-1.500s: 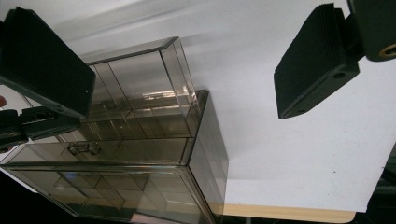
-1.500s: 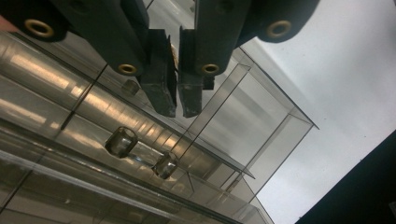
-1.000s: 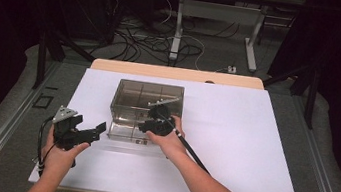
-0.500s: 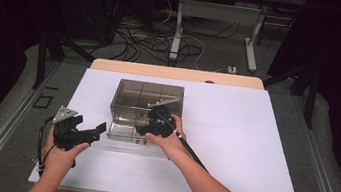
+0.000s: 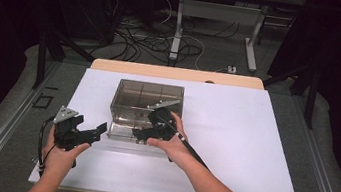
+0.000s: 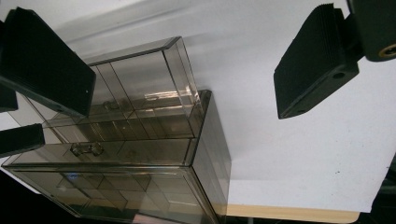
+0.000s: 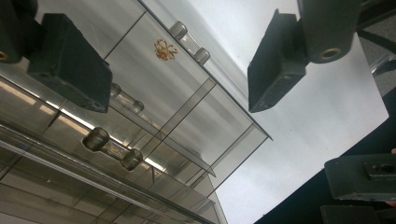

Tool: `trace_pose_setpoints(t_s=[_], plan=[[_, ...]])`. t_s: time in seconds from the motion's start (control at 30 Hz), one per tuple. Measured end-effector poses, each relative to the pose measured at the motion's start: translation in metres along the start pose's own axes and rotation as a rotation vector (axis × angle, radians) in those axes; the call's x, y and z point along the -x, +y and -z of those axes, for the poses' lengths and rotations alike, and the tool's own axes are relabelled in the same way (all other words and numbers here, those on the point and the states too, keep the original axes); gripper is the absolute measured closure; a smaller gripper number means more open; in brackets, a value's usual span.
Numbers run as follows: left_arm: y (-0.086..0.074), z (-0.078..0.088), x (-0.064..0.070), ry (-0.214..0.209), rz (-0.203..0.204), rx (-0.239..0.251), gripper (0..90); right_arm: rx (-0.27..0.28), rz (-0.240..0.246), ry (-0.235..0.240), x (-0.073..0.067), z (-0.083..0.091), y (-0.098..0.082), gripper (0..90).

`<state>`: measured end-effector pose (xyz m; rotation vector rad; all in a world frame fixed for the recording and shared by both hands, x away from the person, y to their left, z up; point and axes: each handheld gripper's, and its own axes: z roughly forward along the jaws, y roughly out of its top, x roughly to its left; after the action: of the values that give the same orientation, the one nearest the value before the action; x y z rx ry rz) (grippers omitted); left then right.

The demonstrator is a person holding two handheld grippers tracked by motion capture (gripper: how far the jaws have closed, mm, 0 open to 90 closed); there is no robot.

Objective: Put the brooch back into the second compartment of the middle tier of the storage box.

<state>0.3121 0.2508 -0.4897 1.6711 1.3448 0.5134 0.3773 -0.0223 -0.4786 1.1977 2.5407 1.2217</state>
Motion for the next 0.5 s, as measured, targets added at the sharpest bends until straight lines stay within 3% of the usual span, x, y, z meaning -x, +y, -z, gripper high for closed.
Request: trace_pose_setpoints(t_s=[0.13, 0.17, 0.27, 0.5], plan=[[0.0, -0.001, 0.0, 0.0, 0.001, 0.001, 5.5, 0.007, 0.008, -0.006, 0.001, 0.003, -0.001, 15.6], [0.0, -0.001, 0.0, 0.001, 0.0, 0.0, 5.5, 0.034, -0.002, -0.006, 0.0, 0.003, -0.002, 15.5], [0.0, -0.001, 0.0, 0.002, -0.002, -0.001, 5.5, 0.018, 0.0, -0.019, 0.002, 0.009, -0.002, 14.4], [0.0, -0.001, 0.0, -0.001, -0.002, -0.001, 5.5, 0.045, 0.007, -0.046, 0.008, 0.02, -0.007, 5.1]])
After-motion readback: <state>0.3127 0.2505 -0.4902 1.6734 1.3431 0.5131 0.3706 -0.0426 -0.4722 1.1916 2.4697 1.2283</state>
